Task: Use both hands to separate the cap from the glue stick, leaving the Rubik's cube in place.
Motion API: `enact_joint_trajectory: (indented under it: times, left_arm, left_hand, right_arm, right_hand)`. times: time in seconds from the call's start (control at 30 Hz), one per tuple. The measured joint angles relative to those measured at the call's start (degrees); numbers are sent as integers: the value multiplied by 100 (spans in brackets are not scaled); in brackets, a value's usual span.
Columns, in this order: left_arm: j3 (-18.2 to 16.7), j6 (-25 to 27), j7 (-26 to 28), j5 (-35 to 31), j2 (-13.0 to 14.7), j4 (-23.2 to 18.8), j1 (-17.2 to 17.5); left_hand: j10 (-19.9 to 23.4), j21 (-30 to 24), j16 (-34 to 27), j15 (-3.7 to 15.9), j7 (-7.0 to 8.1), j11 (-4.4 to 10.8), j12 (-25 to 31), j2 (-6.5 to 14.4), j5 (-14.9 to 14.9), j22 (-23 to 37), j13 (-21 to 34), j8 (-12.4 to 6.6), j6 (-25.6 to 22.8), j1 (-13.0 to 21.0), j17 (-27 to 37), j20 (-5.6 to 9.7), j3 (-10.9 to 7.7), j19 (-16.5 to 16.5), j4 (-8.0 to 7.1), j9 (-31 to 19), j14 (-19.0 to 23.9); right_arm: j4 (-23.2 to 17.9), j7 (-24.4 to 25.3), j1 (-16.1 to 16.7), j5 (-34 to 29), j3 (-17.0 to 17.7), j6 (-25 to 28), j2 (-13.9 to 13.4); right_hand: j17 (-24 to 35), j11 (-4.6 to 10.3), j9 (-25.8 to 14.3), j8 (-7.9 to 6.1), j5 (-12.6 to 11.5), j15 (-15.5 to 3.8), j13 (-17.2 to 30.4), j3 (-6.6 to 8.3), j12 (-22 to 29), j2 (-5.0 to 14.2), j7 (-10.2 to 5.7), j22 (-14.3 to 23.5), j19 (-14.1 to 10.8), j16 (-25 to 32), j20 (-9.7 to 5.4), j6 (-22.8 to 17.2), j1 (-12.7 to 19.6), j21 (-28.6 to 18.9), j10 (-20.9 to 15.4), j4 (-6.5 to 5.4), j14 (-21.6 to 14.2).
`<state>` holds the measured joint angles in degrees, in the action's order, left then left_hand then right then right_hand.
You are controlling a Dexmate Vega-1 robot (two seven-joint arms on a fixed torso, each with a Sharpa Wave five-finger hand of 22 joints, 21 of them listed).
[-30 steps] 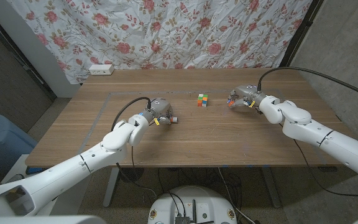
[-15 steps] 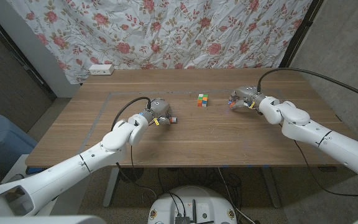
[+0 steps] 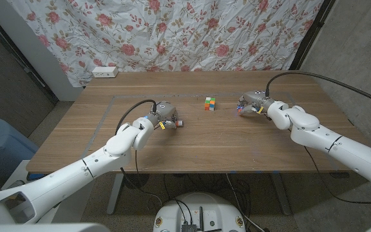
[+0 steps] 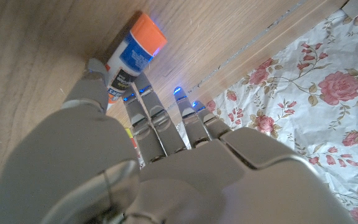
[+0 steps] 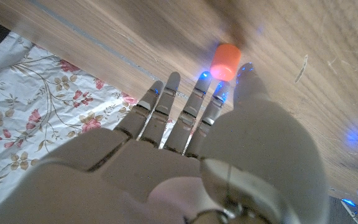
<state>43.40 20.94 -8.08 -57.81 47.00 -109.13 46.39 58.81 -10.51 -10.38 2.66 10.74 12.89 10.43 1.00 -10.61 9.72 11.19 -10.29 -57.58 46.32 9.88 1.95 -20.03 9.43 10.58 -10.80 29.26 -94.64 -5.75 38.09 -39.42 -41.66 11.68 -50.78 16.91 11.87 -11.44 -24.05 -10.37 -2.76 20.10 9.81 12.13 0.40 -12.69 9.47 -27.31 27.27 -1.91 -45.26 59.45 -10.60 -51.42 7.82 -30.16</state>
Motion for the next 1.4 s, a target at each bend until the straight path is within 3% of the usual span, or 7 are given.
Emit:
enact_joint_trajectory:
  times: [0.17,0.23,0.37,0.73,0.87,1.1,1.4]
  left_arm:
    - [-13,29,-38,-29,6,-23,13]
    - [-18,41,-54,-39,9,-30,19]
    - [-31,72,-84,-61,16,-54,34]
    - [-63,104,-155,-104,54,-114,63]
    - [-72,128,-204,-144,72,-145,70]
    - [-90,214,-332,-237,95,-207,96]
    - [-118,302,-522,-329,127,-285,136]
  left_hand:
    - [-93,0,0,31,1,-12,0,-32,0,0,0,-4,62,-42,0,-31,5,-31,-6,0,-31]
    - [-143,0,0,1,0,-1,0,-54,0,0,0,-7,123,-65,0,-31,-81,-31,-93,6,-61]
    - [-236,0,0,23,0,-7,0,-67,0,0,0,-7,230,-78,0,-36,-103,-88,-115,15,-83]
    - [-537,0,0,-4,-7,0,-28,-118,0,0,1,-8,463,-140,7,-51,-98,-134,-148,13,-168]
    - [-645,0,-1,10,0,-10,-28,-118,0,0,1,-9,575,-235,-2,-55,-60,-137,-153,10,-194]
    - [-854,0,-1,-10,-30,-15,-27,-154,-1,0,1,10,819,-342,-2,-61,-14,-206,-153,15,-276]
    - [-1182,0,-1,1,-8,-10,-27,-252,-1,0,1,10,1156,-439,-1,-93,34,-297,-154,14,-409]
  right_arm:
    - [-4,-34,0,6,-5,38,6]
    - [-7,-55,-2,9,-9,51,10]
    - [-17,-94,-17,15,-15,86,17]
    - [-39,-241,-63,40,-39,150,19]
    - [-44,-323,-87,55,-47,175,16]
    - [-53,-491,-140,86,-73,227,14]
    - [-64,-633,-185,106,-103,300,17]
  right_hand:
    - [45,-24,6,123,0,8,-1,-42,-49,-47,-2,0,23,-68,62,224,-163,0,270,-22,192]
    - [63,-52,9,177,0,8,-1,-56,-71,-69,-8,0,63,-74,102,319,-185,0,401,-7,237]
    - [80,-134,9,266,0,12,-12,-95,-112,-73,0,-1,111,-144,151,511,-316,0,625,-16,399]
    - [69,-269,9,525,0,18,-73,-153,-133,-199,9,-1,228,-294,308,1036,-451,0,1149,-6,696]
    - [63,-311,-17,639,-26,24,-94,-197,-133,-285,18,-1,310,-387,385,1269,-662,0,1392,-39,860]
    - [44,-421,-16,747,-69,26,-124,-233,-133,-358,116,-1,433,-498,468,1505,-748,0,1646,-75,1029]
    - [36,-471,-16,776,-69,40,-151,-237,-133,-347,121,-1,463,-534,499,1572,-827,0,1736,-79,1083]
